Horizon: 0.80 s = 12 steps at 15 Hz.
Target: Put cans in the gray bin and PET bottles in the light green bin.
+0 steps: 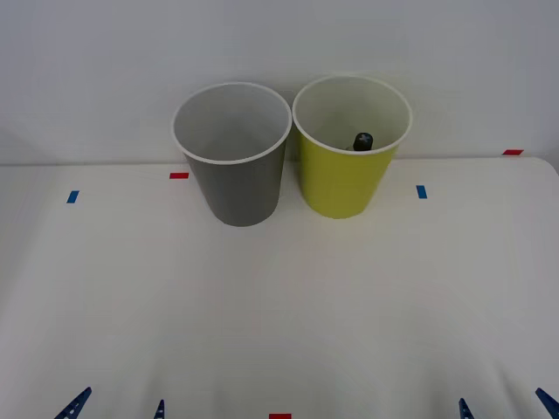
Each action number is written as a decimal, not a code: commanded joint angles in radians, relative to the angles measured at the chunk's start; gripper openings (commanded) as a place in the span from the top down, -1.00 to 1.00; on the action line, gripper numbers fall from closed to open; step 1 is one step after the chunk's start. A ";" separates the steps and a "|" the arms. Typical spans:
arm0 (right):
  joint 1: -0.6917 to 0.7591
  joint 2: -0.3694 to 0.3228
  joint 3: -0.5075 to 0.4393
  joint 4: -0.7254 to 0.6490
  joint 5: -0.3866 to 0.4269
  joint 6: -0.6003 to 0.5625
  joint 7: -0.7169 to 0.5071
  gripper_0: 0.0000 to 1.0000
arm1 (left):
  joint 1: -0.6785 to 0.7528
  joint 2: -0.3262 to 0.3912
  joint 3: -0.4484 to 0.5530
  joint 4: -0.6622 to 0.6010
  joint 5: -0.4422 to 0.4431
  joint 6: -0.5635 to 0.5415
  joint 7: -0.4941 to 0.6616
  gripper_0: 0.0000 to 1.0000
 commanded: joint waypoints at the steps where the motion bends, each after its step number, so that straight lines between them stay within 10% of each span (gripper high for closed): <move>1: 0.000 0.000 0.000 0.000 0.000 0.000 0.000 -1.00 | 0.000 0.000 0.000 0.000 0.000 0.000 0.000 -1.00; 12: 0.000 0.000 0.000 0.000 0.000 0.000 0.000 -1.00 | 0.000 0.000 0.000 0.000 0.000 0.000 0.000 -1.00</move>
